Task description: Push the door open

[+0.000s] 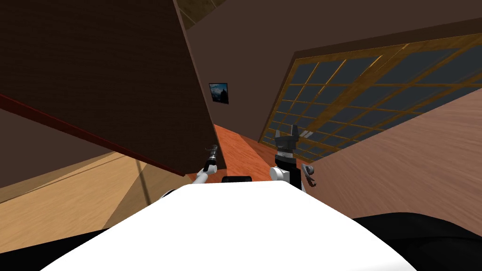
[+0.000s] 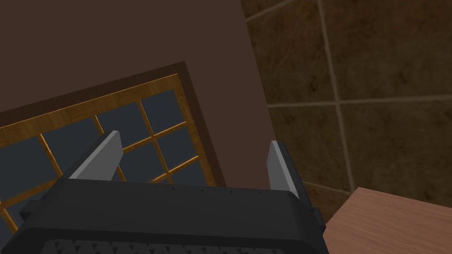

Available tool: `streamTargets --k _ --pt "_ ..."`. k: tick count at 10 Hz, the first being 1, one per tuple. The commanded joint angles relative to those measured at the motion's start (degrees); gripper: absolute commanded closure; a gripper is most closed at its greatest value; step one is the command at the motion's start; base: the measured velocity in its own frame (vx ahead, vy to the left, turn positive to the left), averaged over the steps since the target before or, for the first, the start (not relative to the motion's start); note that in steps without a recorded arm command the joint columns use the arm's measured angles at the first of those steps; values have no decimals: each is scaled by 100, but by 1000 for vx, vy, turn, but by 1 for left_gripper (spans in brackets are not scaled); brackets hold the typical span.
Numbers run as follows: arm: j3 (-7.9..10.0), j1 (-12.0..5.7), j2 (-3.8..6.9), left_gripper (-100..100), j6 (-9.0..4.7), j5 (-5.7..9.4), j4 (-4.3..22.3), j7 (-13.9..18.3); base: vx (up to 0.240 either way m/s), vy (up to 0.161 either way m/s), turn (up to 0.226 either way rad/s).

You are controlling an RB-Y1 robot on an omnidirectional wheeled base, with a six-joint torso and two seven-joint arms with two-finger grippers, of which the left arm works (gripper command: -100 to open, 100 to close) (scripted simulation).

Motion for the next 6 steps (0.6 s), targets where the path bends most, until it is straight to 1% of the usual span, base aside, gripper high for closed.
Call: streamTargets --k 1,2,3,4,6 --pt "-153 5 -104 100 123 62 -23 -87 -55 19 -236" --pt "-213 -7 -98 100 175 164 -31 -170 -75 12 -260" --pt "-249 -13 -95 100 207 225 -36 -220 -67 3 -198" --pt "-215 -98 -67 -100 86 186 126 -135 -154 -6 -28" --pt "-213 -98 -66 -100 83 187 127 -136 -194 -10 18"
